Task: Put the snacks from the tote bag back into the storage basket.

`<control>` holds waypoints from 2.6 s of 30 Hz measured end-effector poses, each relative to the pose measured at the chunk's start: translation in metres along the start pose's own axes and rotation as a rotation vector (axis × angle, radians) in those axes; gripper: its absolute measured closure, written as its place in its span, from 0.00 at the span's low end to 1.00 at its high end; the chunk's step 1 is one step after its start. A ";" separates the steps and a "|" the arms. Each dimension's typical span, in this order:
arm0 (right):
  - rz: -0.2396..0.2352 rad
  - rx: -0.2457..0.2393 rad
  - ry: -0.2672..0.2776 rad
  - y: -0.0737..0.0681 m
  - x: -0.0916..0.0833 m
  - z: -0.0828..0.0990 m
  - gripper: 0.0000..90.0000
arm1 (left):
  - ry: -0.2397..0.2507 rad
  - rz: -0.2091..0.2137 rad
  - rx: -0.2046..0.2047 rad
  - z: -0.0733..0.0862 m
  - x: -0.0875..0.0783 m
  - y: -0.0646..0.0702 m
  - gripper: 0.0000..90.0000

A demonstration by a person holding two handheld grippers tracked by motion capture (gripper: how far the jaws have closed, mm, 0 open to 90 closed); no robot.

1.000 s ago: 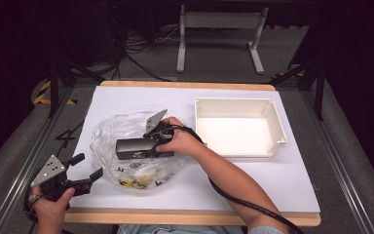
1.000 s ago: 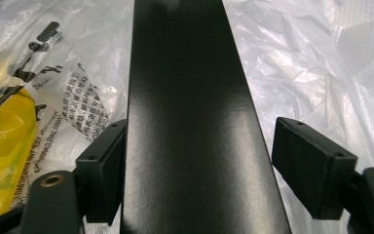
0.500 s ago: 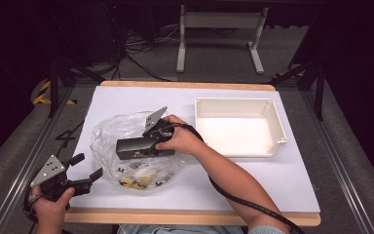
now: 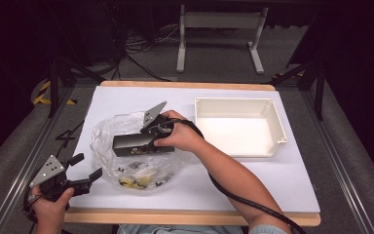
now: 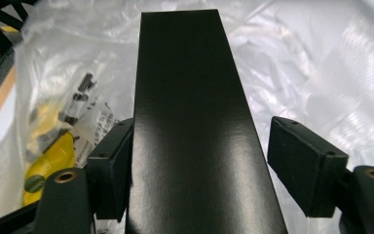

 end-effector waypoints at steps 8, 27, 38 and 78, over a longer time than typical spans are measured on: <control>0.012 -0.015 0.030 0.000 -0.018 -0.017 0.33 | -0.001 -0.002 0.001 0.000 0.000 0.000 0.13; 0.055 -0.066 0.071 0.001 -0.060 -0.049 0.33 | 0.012 -0.002 -0.004 0.000 0.001 0.000 0.13; 0.059 -0.084 0.075 0.000 -0.082 -0.062 0.33 | 0.011 -0.003 -0.003 0.000 0.001 0.000 0.13; 0.126 -0.066 0.084 -0.001 -0.167 -0.042 0.32 | 0.004 -0.008 -0.004 0.000 0.002 0.000 0.13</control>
Point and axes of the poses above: each handheld gripper's, and its own axes: x roughly forward along the jaws, z roughly out of its underside, y roughly to its right, the point moved 5 cm from there along x, roughly forward along the jaws, and after that the axes turned 5 degrees about -x, right-handed, at the moved point
